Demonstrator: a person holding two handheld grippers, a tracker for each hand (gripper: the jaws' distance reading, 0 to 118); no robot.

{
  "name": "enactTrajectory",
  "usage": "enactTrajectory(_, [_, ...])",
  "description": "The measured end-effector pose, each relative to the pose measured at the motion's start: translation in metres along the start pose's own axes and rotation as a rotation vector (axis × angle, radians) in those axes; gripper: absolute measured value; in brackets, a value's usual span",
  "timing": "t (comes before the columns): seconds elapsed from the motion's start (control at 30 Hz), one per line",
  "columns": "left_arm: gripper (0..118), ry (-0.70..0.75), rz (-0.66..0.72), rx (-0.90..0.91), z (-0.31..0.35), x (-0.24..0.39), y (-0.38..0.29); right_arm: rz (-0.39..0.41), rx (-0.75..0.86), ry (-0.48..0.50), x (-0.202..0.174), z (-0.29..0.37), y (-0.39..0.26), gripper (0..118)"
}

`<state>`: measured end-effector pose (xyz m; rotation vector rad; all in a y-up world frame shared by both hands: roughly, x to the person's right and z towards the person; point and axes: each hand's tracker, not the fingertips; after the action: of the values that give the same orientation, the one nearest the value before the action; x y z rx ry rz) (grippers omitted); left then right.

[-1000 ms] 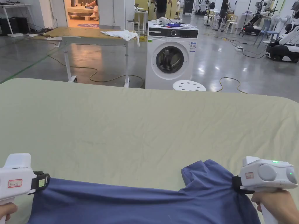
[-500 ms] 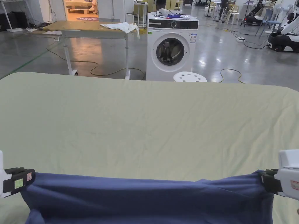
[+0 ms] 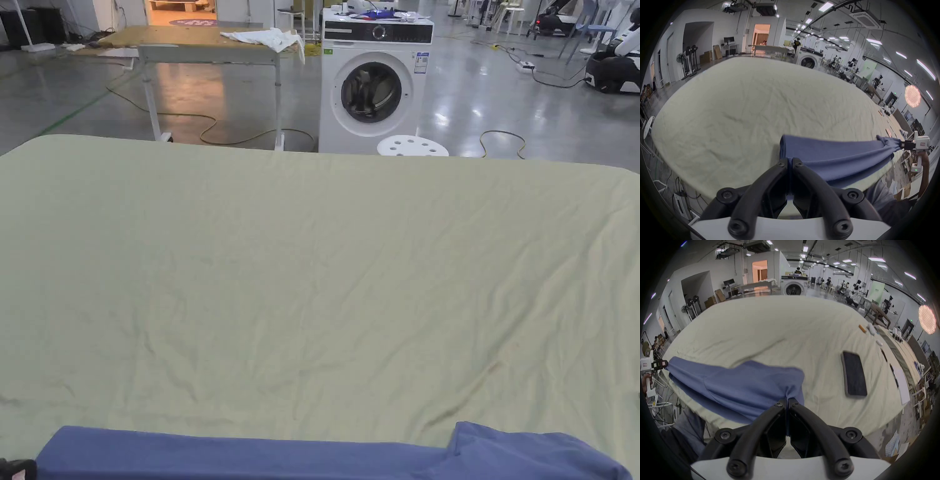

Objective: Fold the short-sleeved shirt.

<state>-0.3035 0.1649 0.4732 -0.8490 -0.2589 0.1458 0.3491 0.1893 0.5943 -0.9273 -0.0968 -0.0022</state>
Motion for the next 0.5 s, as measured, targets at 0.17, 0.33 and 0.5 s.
enactTrajectory(0.17, [1,0.066,-0.053,-0.122,-0.03,0.003,-0.022,-0.016,-0.082,0.006,0.003,-0.039,-0.024,0])
enactTrajectory(0.33, [14,0.106,-0.065,-0.11,-0.042,0.011,-0.023,-0.006,-0.084,-0.017,-0.002,-0.059,-0.029,17])
enactTrajectory(0.5, [46,0.168,-0.107,-0.051,-0.032,0.018,-0.01,0.086,-0.047,-0.224,-0.009,-0.029,-0.012,76])
